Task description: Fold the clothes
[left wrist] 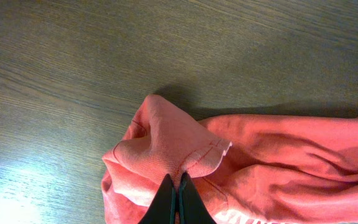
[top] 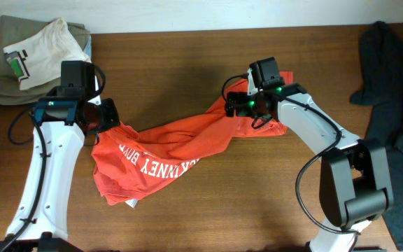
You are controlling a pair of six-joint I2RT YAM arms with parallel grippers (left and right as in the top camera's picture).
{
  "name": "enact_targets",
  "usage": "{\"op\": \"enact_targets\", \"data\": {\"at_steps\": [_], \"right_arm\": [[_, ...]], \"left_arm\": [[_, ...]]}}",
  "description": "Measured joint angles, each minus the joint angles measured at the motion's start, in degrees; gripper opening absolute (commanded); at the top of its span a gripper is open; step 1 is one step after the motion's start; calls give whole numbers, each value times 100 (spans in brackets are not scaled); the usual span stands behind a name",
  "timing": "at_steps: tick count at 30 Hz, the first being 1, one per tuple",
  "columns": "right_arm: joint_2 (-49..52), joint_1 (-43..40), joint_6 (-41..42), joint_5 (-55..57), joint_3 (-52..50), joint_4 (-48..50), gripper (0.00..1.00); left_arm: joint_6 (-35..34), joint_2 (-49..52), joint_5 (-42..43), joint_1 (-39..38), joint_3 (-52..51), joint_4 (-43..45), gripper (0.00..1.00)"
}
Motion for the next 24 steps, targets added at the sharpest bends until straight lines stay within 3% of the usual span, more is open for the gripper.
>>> {"op": "enact_targets", "data": {"at_steps": [3, 5, 9, 12, 19, 24], "right_arm": [[7, -11, 44, -7, 166, -728, 97], [7, -26, 90, -50, 247, -1132, 84], [11, -28, -15, -92, 249, -1558, 75], [11, -28, -197, -98, 175, -1408, 63], [44, -28, -332, -114, -374, -599, 59], [66, -28, -452, -225, -608, -199, 50]], "left_arm": [[0, 0, -2, 0, 0, 0, 1], [2, 0, -2, 0, 0, 0, 1], [0, 0, -2, 0, 0, -2, 1], [2, 0, 0, 0, 0, -11, 1], [2, 0, 0, 0, 0, -26, 0], [2, 0, -2, 0, 0, -24, 0]]}}
